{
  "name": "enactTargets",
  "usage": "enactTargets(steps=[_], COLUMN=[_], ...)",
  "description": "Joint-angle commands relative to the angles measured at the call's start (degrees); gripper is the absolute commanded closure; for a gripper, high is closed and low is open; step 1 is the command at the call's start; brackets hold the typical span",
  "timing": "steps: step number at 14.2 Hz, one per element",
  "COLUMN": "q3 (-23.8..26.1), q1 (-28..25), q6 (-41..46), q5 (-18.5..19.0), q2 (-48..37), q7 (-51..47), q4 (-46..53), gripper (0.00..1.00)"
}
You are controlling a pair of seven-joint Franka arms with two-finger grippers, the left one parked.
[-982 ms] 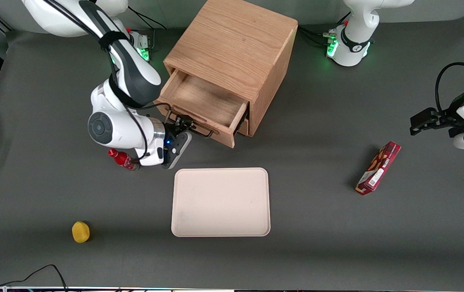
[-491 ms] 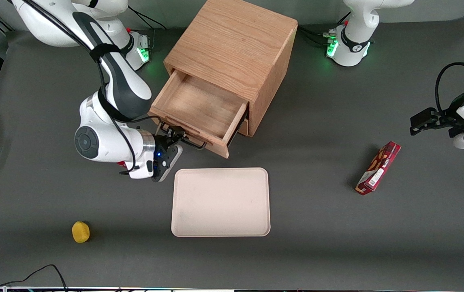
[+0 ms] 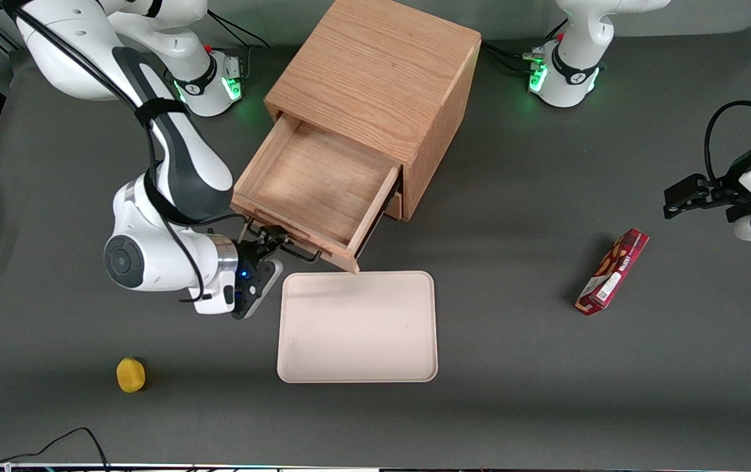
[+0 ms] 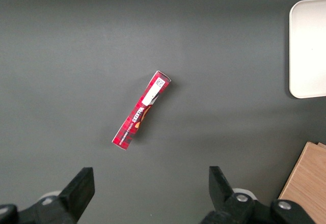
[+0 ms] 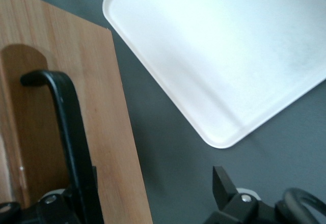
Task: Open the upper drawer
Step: 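Pull the handle outward from the cabinet with the right gripper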
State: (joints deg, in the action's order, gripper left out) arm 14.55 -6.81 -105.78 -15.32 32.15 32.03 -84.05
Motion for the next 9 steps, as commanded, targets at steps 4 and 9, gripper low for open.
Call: enactTargets(steps=[4,9], q3=[-1.8,-1.4], q1=[-0.3,-0.9], q6=[3.2,9.9], q5=[2.7,2.1], q2=[2.2,-0.5], q7=[1.9,-0.2], q4=[4.9,9.1], gripper=[0.0,0.0])
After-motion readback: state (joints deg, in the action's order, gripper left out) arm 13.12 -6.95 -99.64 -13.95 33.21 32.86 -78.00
